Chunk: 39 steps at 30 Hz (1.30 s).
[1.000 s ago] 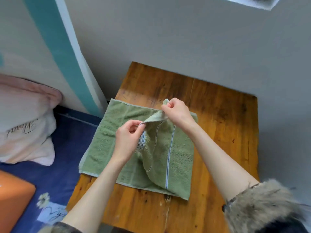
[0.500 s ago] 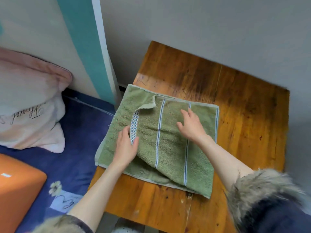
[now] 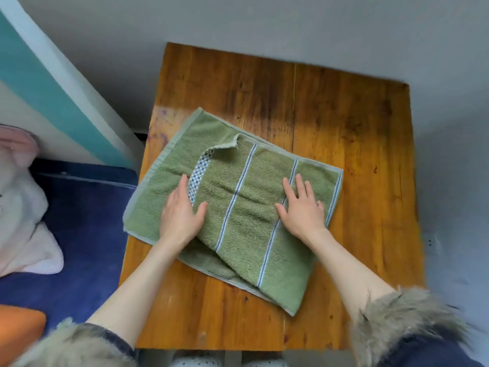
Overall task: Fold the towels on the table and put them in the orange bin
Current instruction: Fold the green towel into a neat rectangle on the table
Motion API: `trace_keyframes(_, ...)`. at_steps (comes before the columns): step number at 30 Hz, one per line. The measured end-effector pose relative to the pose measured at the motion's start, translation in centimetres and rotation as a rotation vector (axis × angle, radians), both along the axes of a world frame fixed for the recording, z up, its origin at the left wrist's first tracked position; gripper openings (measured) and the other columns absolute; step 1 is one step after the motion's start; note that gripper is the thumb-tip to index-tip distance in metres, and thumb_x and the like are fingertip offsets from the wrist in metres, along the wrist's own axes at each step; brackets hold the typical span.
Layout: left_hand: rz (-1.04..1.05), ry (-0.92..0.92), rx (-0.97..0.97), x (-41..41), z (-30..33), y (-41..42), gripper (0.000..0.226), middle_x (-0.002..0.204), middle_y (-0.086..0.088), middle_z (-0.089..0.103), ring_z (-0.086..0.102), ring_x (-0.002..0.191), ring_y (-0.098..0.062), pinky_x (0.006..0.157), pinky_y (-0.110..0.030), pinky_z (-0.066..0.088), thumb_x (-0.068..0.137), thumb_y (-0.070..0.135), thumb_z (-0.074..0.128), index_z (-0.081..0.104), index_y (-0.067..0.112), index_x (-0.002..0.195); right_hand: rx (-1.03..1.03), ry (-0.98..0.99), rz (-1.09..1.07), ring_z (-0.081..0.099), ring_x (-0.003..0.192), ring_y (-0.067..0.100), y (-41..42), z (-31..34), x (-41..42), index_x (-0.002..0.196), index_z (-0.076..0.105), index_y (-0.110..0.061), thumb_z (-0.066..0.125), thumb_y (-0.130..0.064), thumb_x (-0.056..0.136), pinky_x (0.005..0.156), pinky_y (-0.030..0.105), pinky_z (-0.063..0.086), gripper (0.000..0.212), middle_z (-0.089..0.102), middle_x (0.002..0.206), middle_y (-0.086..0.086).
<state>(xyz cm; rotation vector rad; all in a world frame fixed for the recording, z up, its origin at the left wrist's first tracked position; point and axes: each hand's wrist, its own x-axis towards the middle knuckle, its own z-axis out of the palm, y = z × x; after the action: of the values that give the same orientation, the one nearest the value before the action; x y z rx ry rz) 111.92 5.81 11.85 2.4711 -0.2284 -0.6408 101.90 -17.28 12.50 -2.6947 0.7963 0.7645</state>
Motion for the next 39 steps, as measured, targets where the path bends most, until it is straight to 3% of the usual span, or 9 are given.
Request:
trace_keyframes(6, -0.233, -0.012, 0.039, 0.1, -0.1, -4.9, 0.063, 0.150, -0.011, 0.032, 0.030, 0.138, -0.026, 0.113, -0.046, 0.026, 0.092, 0.032, 0.053, 0.026, 0.009, 0.144, -0.036, 0.083, -0.149, 0.031, 0.130, 0.033, 0.1, 1.4, -6.1, 0.147, 0.016, -0.018, 0.042, -0.043, 0.095, 0.092, 0.047, 0.043, 0.062, 0.022, 0.149, 0.014)
trace_keyframes(11, -0.432, -0.074, 0.104, -0.2, -0.1, -9.3, 0.047, 0.152, -0.010, 0.028, 0.021, 0.142, -0.027, 0.115, -0.050, 0.020, 0.090, 0.026, 0.054, 0.046, 0.010, 0.133, 0.031, 0.173, -0.177, 0.052, 0.111, 0.034, -0.9, 2.8, -9.5, 0.134, 0.035, -0.014, 0.038, -0.042, 0.097, 0.079, 0.038, 0.045, 0.046, 0.035, 0.138, 0.018)
trace_keyframes(17, -0.540, -0.030, 0.066, -2.1, 0.3, -13.8, 0.041, 0.154, -0.008, 0.025, 0.014, 0.144, -0.024, 0.116, -0.048, 0.012, 0.088, 0.020, 0.053, 0.051, 0.011, 0.129, 0.058, 0.265, -0.054, 0.059, 0.105, 0.029, -2.5, 3.4, -11.4, 0.115, 0.053, -0.009, 0.039, -0.040, 0.098, 0.074, 0.034, 0.043, 0.039, 0.062, 0.114, 0.012)
trace_keyframes(20, -0.538, 0.022, -0.010, -2.2, 0.9, -14.4, 0.040, 0.150, -0.010, 0.032, 0.016, 0.143, -0.025, 0.116, -0.039, 0.013, 0.089, 0.017, 0.055, 0.053, 0.010, 0.129, -0.005, 0.032, -0.130, 0.062, 0.092, 0.025, -4.0, 3.2, -10.6, 0.107, 0.053, -0.008, 0.044, -0.036, 0.097, 0.070, 0.034, 0.045, 0.032, 0.062, 0.101, 0.008)
trace_keyframes(23, -0.517, 0.054, -0.088, -1.7, 1.8, -13.6, 0.039, 0.135, -0.011, 0.047, 0.036, 0.131, -0.026, 0.105, -0.027, 0.024, 0.087, 0.010, 0.057, 0.053, 0.011, 0.125, -0.087, -0.291, -0.235, 0.054, 0.095, 0.022, -5.9, 2.7, -8.3, 0.119, 0.042, -0.010, 0.057, -0.034, 0.090, 0.077, 0.035, 0.049, 0.040, 0.052, 0.110, 0.007)
trace_keyframes(27, -0.529, 0.178, -0.040, -0.9, 2.7, -11.6, 0.044, 0.125, -0.008, 0.052, 0.045, 0.108, -0.014, 0.092, -0.022, 0.033, 0.085, 0.003, 0.055, 0.047, 0.014, 0.127, -0.104, -0.332, -0.086, 0.044, 0.116, 0.025, -7.8, 1.5, -5.2, 0.133, 0.036, -0.014, 0.063, -0.027, 0.086, 0.094, 0.041, 0.040, 0.055, 0.045, 0.129, 0.007)
trace_keyframes(31, -0.562, 0.129, 0.066, -0.1, 2.7, -10.1, 0.039, 0.120, -0.009, 0.055, 0.044, 0.102, -0.015, 0.085, -0.025, 0.034, 0.086, 0.007, 0.059, 0.049, 0.011, 0.124, -0.124, -0.384, 0.028, 0.046, 0.112, 0.022, -8.0, 0.7, -4.1, 0.120, 0.054, -0.013, 0.047, -0.016, 0.096, 0.090, 0.035, 0.031, 0.026, 0.057, 0.120, 0.004)
trace_keyframes(36, -0.551, 0.073, 0.186, 1.2, 3.2, -8.3, 0.030, 0.104, -0.004, 0.059, 0.040, 0.108, -0.019, 0.087, -0.033, 0.036, 0.084, 0.030, 0.067, 0.058, 0.015, 0.109, 0.329, -0.654, -0.628, 0.052, 0.074, 0.014, -9.3, 2.4, -4.2, 0.095, 0.062, -0.013, 0.053, -0.017, 0.093, 0.060, 0.021, 0.038, 0.010, 0.062, 0.083, -0.001)
trace_keyframes(39, -0.558, 0.064, 0.189, 1.1, 4.3, -7.0, 0.021, 0.093, 0.000, 0.058, 0.039, 0.103, -0.018, 0.081, -0.032, 0.037, 0.080, 0.035, 0.069, 0.057, 0.022, 0.091, 0.407, -0.679, -0.711, 0.049, 0.063, 0.008, -9.9, 4.1, -5.3, 0.089, 0.062, -0.016, 0.056, -0.017, 0.090, 0.052, 0.012, 0.035, 0.006, 0.056, 0.069, -0.009)
